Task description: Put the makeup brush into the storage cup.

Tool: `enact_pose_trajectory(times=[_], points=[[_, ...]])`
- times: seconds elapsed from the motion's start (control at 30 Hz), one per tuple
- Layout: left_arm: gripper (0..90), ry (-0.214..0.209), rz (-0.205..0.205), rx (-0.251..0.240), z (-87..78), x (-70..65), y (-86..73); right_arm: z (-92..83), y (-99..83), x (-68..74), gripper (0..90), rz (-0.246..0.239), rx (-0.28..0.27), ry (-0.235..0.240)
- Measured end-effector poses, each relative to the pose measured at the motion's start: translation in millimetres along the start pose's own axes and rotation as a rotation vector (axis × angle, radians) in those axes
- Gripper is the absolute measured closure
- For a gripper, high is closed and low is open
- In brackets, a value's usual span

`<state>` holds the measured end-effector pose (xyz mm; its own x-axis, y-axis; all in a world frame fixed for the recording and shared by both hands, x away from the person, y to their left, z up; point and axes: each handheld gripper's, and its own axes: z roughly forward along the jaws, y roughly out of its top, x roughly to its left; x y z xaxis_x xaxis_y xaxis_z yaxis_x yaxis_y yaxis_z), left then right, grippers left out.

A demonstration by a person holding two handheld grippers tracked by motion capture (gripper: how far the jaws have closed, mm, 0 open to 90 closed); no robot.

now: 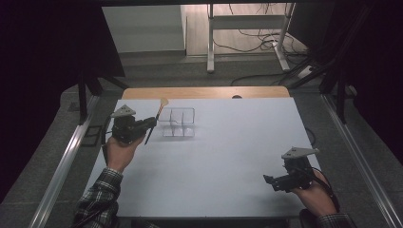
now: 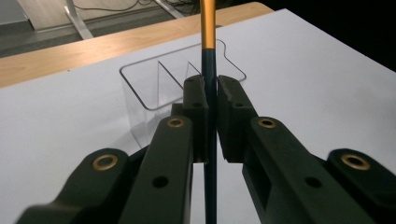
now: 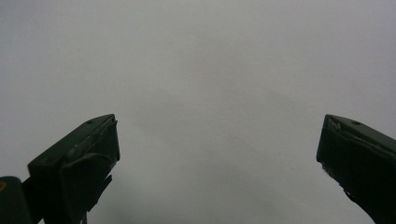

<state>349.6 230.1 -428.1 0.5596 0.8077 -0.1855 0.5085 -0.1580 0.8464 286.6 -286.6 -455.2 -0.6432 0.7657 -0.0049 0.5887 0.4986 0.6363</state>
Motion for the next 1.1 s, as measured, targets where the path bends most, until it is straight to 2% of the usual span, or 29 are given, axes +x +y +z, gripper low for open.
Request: enact_pose_trajectory(times=[0.13, 0.3, 0.57, 1.1], points=[[83.7, 0.018, -0.017, -0.019, 3.8, 4.4, 5.1, -0.1, -0.1, 0.0, 0.0, 0.001, 0.001, 0.000], [83.6, 0.029, -0.018, -0.027, 5.5, 6.8, 10.0, 0.0, -0.2, 0.1, 0.0, 0.000, 0.003, 0.000], [83.6, 0.029, -0.052, -0.047, 11.3, 13.1, 14.3, -0.2, 0.0, -0.2, 0.0, 0.002, -0.003, 0.000], [83.6, 0.030, -0.050, -0.077, 24.0, 18.5, 27.6, -2.0, 0.3, -1.7, 0.0, 0.022, -0.026, 0.011]])
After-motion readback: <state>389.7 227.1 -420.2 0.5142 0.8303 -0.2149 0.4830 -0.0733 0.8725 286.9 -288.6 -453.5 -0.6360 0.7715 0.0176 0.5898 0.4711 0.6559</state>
